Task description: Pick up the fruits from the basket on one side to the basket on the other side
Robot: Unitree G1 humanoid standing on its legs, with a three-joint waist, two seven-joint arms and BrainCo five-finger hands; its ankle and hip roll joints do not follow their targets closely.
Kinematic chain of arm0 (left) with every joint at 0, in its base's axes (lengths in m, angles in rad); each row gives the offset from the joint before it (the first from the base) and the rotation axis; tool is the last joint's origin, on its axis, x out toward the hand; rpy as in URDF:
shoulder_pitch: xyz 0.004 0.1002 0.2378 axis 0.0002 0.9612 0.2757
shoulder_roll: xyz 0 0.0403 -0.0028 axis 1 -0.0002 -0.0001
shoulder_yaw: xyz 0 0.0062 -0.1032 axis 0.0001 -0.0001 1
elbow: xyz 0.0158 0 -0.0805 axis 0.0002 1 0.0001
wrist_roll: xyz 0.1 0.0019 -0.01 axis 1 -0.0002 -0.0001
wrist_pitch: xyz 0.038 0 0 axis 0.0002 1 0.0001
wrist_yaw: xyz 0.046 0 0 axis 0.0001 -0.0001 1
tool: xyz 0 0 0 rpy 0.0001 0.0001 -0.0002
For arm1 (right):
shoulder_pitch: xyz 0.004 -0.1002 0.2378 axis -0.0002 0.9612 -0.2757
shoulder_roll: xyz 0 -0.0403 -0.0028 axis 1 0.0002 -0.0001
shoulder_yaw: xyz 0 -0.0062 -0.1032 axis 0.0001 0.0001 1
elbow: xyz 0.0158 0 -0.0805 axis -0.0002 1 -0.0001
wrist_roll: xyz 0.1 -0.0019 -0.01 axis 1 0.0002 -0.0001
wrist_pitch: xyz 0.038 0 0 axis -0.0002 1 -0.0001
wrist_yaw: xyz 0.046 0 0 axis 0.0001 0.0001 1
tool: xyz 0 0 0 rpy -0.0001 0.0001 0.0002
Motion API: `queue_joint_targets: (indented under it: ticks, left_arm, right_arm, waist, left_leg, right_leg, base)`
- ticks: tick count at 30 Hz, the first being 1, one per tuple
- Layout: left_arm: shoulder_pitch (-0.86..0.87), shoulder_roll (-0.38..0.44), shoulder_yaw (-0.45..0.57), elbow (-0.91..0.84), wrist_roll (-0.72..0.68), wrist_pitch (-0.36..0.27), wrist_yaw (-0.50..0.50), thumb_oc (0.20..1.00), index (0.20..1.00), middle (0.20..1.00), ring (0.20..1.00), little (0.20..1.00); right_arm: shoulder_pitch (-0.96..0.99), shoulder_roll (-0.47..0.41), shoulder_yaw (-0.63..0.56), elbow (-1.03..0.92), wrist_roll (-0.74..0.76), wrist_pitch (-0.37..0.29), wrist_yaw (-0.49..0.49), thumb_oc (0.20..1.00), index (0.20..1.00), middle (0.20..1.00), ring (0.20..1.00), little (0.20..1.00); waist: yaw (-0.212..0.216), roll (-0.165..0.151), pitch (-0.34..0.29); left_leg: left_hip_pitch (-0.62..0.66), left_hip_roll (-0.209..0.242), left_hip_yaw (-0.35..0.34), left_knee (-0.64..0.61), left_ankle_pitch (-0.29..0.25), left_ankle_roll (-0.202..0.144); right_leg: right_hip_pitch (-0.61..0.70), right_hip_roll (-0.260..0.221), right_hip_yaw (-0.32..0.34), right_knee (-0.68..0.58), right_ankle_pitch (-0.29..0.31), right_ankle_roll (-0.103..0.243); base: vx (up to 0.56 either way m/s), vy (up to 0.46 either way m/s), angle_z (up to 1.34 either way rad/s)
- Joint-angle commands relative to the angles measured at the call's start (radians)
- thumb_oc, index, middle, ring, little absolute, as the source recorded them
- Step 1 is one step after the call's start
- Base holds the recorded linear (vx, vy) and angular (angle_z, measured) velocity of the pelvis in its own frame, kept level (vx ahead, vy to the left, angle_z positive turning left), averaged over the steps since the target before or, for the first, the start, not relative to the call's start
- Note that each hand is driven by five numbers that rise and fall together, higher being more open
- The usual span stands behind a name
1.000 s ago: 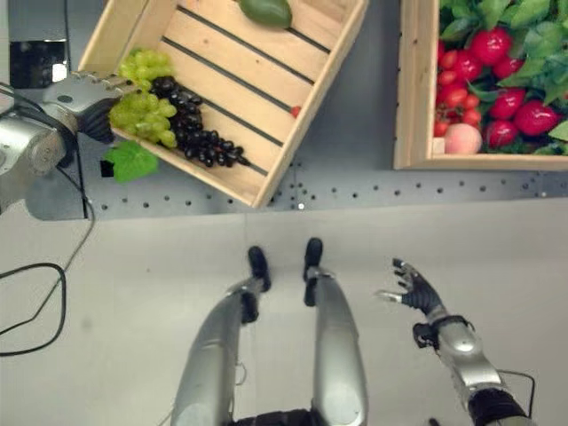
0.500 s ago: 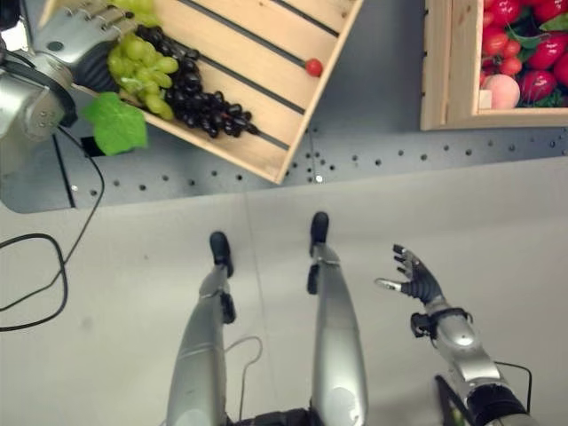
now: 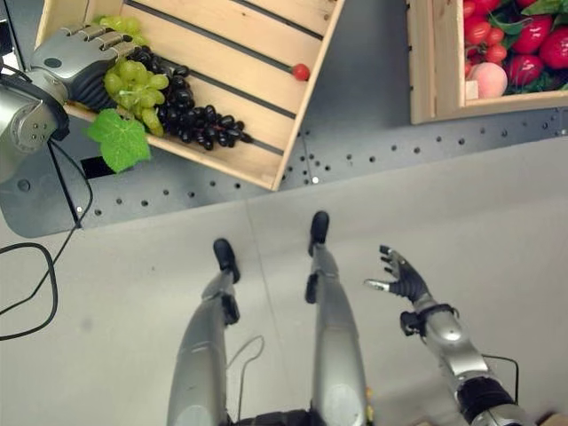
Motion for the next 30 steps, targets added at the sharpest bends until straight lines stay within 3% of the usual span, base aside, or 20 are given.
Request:
queue_joint_targets:
  ticks: [1, 7, 19, 20, 21, 22, 23, 24, 26, 27, 30]
  left_arm:
    - [0.037, 0.073, 0.089, -0.011, -0.012, 0.014, 0.009, 1.000, 1.000, 1.000, 1.000, 1.000]
    - [0.060, 0.088, 0.103, -0.018, 0.006, 0.021, 0.006, 1.000, 1.000, 1.000, 1.000, 1.000]
    - [0.102, 0.063, 0.116, 0.047, 0.057, 0.044, -0.010, 1.000, 1.000, 1.000, 1.000, 1.000]
    - [0.104, 0.065, 0.115, 0.046, 0.060, 0.045, -0.012, 0.950, 0.950, 0.950, 0.950, 0.950]
    - [0.107, 0.067, 0.110, 0.048, 0.066, 0.046, -0.015, 0.815, 0.815, 0.815, 0.815, 0.815]
    - [0.105, 0.068, 0.111, 0.048, 0.067, 0.046, -0.014, 0.777, 0.777, 0.777, 0.777, 0.777]
    - [0.105, 0.072, 0.104, 0.045, 0.068, 0.045, -0.016, 0.256, 0.256, 0.256, 0.256, 0.256]
    - [0.105, 0.072, 0.104, 0.044, 0.068, 0.046, -0.016, 0.200, 0.200, 0.200, 0.200, 0.200]
    - [0.106, 0.078, 0.101, 0.047, 0.074, 0.046, -0.023, 0.200, 0.200, 0.200, 0.200, 0.200]
    - [0.109, 0.079, 0.099, 0.049, 0.075, 0.047, -0.024, 0.200, 0.200, 0.200, 0.200, 0.200]
    - [0.115, 0.083, 0.100, 0.049, 0.084, 0.049, -0.027, 0.200, 0.200, 0.200, 0.200, 0.200]
  right_arm:
    - [0.033, -0.016, -0.036, -0.033, 0.015, -0.011, 0.010, 1.000, 1.000, 1.000, 1.000, 1.000]
    - [0.045, -0.032, -0.040, -0.103, 0.016, -0.015, 0.023, 1.000, 1.000, 1.000, 1.000, 1.000]
    - [0.071, -0.065, -0.044, -0.256, 0.018, -0.026, 0.053, 1.000, 1.000, 1.000, 1.000, 1.000]
    - [0.076, -0.066, -0.045, -0.265, 0.021, -0.026, 0.055, 1.000, 1.000, 1.000, 1.000, 1.000]
    - [0.081, -0.069, -0.043, -0.275, 0.022, -0.026, 0.059, 1.000, 1.000, 1.000, 1.000, 1.000]
    - [0.079, -0.069, -0.045, -0.277, 0.023, -0.026, 0.059, 1.000, 1.000, 1.000, 1.000, 1.000]
    - [0.086, -0.070, -0.044, -0.292, 0.026, -0.027, 0.061, 1.000, 1.000, 1.000, 1.000, 1.000]
    - [0.087, -0.070, -0.045, -0.293, 0.026, -0.026, 0.062, 1.000, 1.000, 1.000, 1.000, 1.000]
    - [0.083, -0.071, -0.045, -0.308, 0.027, -0.030, 0.062, 1.000, 1.000, 1.000, 1.000, 1.000]
    - [0.086, -0.072, -0.041, -0.313, 0.028, -0.029, 0.066, 1.000, 1.000, 1.000, 1.000, 1.000]
    - [0.094, -0.078, -0.047, -0.348, 0.028, -0.031, 0.071, 1.000, 1.000, 1.000, 1.000, 1.000]
  waist:
    - [0.000, 0.001, 0.001]
    - [-0.006, -0.005, 0.001]
    - [-0.031, -0.048, 0.001]
    - [-0.032, -0.050, 0.001]
    - [-0.032, -0.050, 0.001]
    - [-0.034, -0.052, 0.001]
    - [-0.033, -0.052, 0.001]
    - [-0.033, -0.052, 0.001]
    - [-0.038, -0.057, 0.001]
    - [-0.035, -0.056, 0.001]
    - [-0.037, -0.058, 0.001]
  left_leg:
    - [0.025, -0.044, 0.019, -0.049, -0.004, 0.034]
    - [-0.007, -0.038, 0.018, -0.037, -0.006, 0.035]
    - [-0.088, -0.021, 0.016, -0.008, -0.014, 0.035]
    - [-0.092, -0.020, 0.015, -0.005, -0.017, 0.035]
    - [-0.079, -0.017, 0.007, 0.000, -0.045, 0.028]
    - [-0.099, -0.019, 0.015, -0.001, -0.018, 0.036]
    - [-0.093, -0.015, 0.006, 0.006, -0.046, 0.028]
    - [-0.094, -0.014, 0.006, 0.007, -0.046, 0.028]
    - [-0.124, -0.014, 0.016, 0.011, -0.020, 0.036]
    - [-0.108, -0.010, 0.008, 0.019, -0.051, 0.030]
    - [-0.121, -0.008, 0.006, 0.026, -0.055, 0.032]
  right_leg:
    - [0.060, 0.032, -0.029, 0.052, -0.137, 0.106]
    - [0.035, 0.031, -0.022, 0.055, -0.135, 0.107]
    - [-0.028, 0.043, -0.008, 0.046, -0.124, 0.109]
    - [-0.030, 0.044, -0.007, 0.046, -0.124, 0.110]
    - [-0.020, 0.049, 0.000, 0.054, -0.148, 0.120]
    - [-0.037, 0.045, -0.005, 0.048, -0.123, 0.110]
    - [-0.033, 0.049, 0.000, 0.057, -0.148, 0.119]
    - [-0.033, 0.050, 0.000, 0.057, -0.148, 0.119]
    - [-0.059, 0.046, -0.004, 0.050, -0.123, 0.109]
    - [-0.045, 0.050, 0.001, 0.060, -0.148, 0.118]
    - [-0.055, 0.052, 0.002, 0.063, -0.149, 0.118]
  base:
    - [0.00, -0.026, 0.04]
    - [0.01, -0.013, 0.01]
    - [0.00, -0.003, 0.00]
    - [0.09, -0.019, -0.04]
    - [0.01, -0.012, -0.04]
    - [0.09, -0.010, -0.04]
    - [0.01, -0.003, -0.06]
    - [0.08, -0.006, -0.07]
    - [-0.03, -0.002, -0.02]
    - [0.01, -0.010, -0.05]
    - [0.03, -0.006, -0.04]
